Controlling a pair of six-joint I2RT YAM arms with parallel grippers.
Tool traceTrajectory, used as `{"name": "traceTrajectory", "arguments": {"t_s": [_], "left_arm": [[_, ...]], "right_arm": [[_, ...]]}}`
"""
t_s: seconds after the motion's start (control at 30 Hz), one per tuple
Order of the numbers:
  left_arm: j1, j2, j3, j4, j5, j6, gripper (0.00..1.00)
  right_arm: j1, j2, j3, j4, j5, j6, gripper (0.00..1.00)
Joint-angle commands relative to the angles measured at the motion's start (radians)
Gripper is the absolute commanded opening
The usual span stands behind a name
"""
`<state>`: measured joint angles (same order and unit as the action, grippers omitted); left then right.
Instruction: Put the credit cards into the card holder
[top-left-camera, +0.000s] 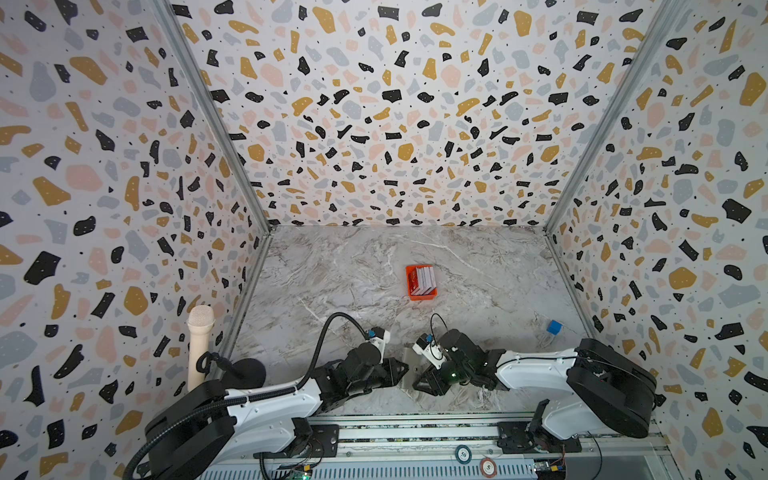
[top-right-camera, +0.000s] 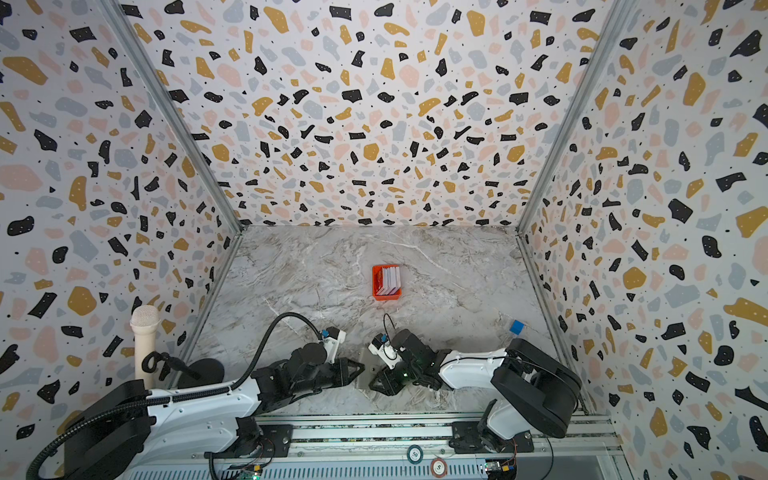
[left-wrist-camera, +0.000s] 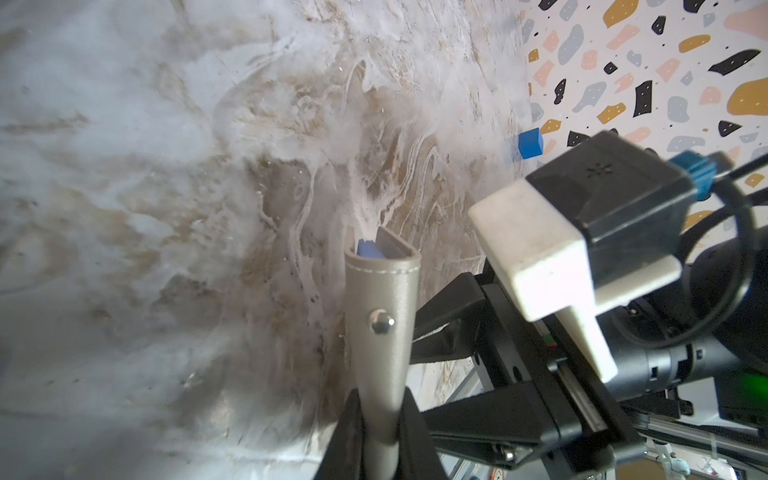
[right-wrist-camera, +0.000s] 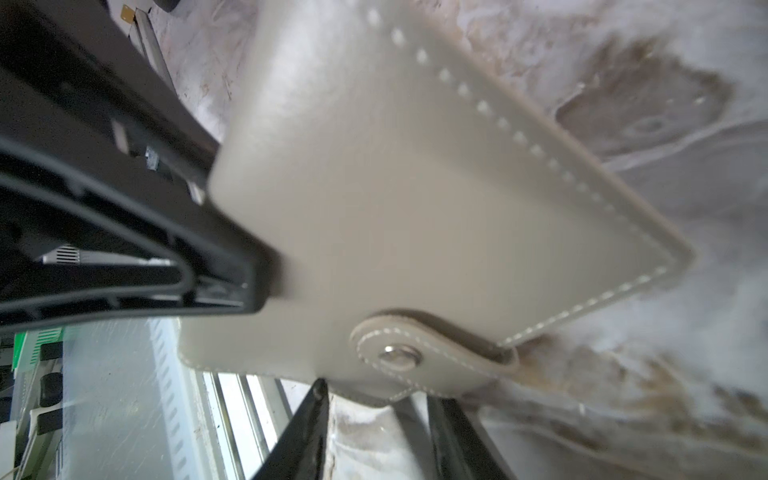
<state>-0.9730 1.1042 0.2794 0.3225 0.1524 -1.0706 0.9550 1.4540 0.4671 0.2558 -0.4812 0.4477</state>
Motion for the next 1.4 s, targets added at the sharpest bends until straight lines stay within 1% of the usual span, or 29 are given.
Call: {"name": "traceTrajectory", "arguments": {"t_s": [0.0,0.07,0.13,0.23,0.33,0.43,0.53,0.73,0.8,0.9,0.97,1.07,1.33,1.37], "left_arm": [[0.008,0.012,0.034,0.063,0.027,0.021,0.00],[0.026,0.003,0.035,0.066,0.012,0.024,0.00],[0.045,-0.029,0.037,0.067,-0.023,0.027,0.00],[0.059,-0.101,0.054,0.044,-0.138,0.046,0.00],[0.058,-0.150,0.076,0.053,-0.239,0.061,0.00],[0.058,-0.150,0.135,0.020,-0.295,0.106,0.00],[0.058,-0.133,0.166,0.009,-0.312,0.124,0.00],[0.057,-0.110,0.165,0.032,-0.295,0.112,0.00],[0.058,-0.115,0.162,0.034,-0.294,0.111,0.00],[0.059,-0.123,0.155,0.043,-0.294,0.108,0.00],[0.058,-0.124,0.152,0.055,-0.288,0.109,0.00],[0.058,-0.127,0.153,0.053,-0.283,0.108,0.00],[0.059,-0.132,0.154,0.044,-0.278,0.113,0.00],[0.058,-0.133,0.156,0.041,-0.276,0.114,0.00]], "right_arm": [[-0.002,-0.020,0.065,0.017,0.036,0.000,0.41],[-0.008,-0.046,0.078,-0.003,0.058,0.003,0.44],[-0.008,-0.094,0.083,-0.017,0.096,0.015,0.50],[-0.007,-0.194,0.088,-0.040,0.186,0.045,0.62],[-0.007,-0.267,0.105,-0.065,0.298,0.077,0.68],[-0.007,-0.282,0.139,-0.075,0.416,0.122,0.69],[-0.007,-0.268,0.172,-0.051,0.498,0.155,0.69],[-0.007,-0.206,0.226,-0.027,0.583,0.166,0.68],[-0.007,-0.179,0.241,-0.032,0.586,0.168,0.67],[-0.007,-0.143,0.250,-0.013,0.558,0.169,0.66],[-0.007,-0.123,0.257,-0.021,0.561,0.172,0.64],[-0.007,-0.106,0.264,-0.047,0.599,0.174,0.54],[-0.007,-0.081,0.271,-0.091,0.623,0.161,0.21],[-0.007,-0.077,0.271,-0.090,0.626,0.160,0.14]]}}
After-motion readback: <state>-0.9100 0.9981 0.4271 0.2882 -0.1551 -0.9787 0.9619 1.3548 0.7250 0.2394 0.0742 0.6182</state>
